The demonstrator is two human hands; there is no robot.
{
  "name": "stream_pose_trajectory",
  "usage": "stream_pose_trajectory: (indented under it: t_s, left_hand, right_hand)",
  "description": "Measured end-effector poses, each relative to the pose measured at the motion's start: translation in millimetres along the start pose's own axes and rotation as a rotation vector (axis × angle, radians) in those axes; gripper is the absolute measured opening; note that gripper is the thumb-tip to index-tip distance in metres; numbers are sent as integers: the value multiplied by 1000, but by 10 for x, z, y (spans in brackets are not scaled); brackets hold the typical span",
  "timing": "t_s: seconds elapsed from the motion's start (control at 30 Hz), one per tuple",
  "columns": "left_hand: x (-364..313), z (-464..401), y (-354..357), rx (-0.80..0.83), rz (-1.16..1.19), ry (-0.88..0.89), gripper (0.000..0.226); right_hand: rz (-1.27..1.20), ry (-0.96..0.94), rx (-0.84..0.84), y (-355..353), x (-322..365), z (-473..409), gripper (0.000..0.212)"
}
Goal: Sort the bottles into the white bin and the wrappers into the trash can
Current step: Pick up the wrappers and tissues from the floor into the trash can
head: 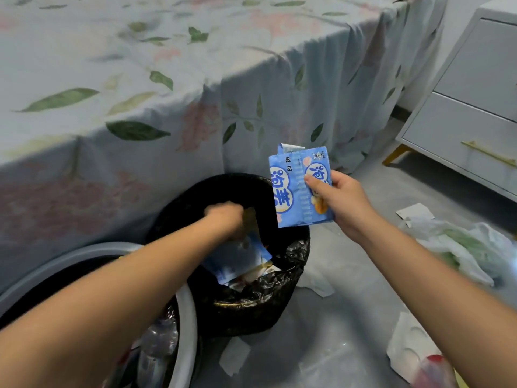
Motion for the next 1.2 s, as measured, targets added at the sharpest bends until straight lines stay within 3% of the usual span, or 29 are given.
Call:
stream_pose_trajectory:
  t_s: [0.1,0.23,0.43,0.5,0.6,0.73,0.9,1.0,1.13,1.2]
  left_hand:
    - [220,295,-295,-95,68,89,40]
    - [549,706,-509,-164,183,200,24]
    - [887,985,-520,-254,217,174,19]
    - [944,1013,-414,-245,202,146,20]
    - [925,1068,-241,-194,143,137,22]
    - [837,1184,-88,-171,95,141,25]
    - [698,1348,-56,-294,135,179,29]
    - [628,1400,-82,-342,187,194,26]
    - [522,1456,-139,-367,236,199,22]
    - [439,1533,-195,-383,283,210,19]
  right_hand:
    - [91,-14,80,187,31,1,9]
    - [299,107,185,400,-70,-48,13]
    - [888,191,448,874,-536,-209,9]
    - [1040,210,501,1035,-717,-264,16]
    - [1358,234,567,1232,-992,-313,44]
    - [1693,164,531,1329,-1192,-291,52]
    - [2033,88,432,1246,-1390,-181,46]
    - [1935,46,391,1191,-1261,-113,51]
    - [1389,-338,291,1113,-656,-175,36]
    - [1088,-457,137,941,-351,-197,26]
Point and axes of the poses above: each hand's wrist, its own z-axis away from the middle knuckle, its own y-axis out of the palm, x = y × z, the point moved 2 cm from there along -z, towards the middle knuckle, and after that the axes turned 8 degrees about -z, right-handed, at the moved point
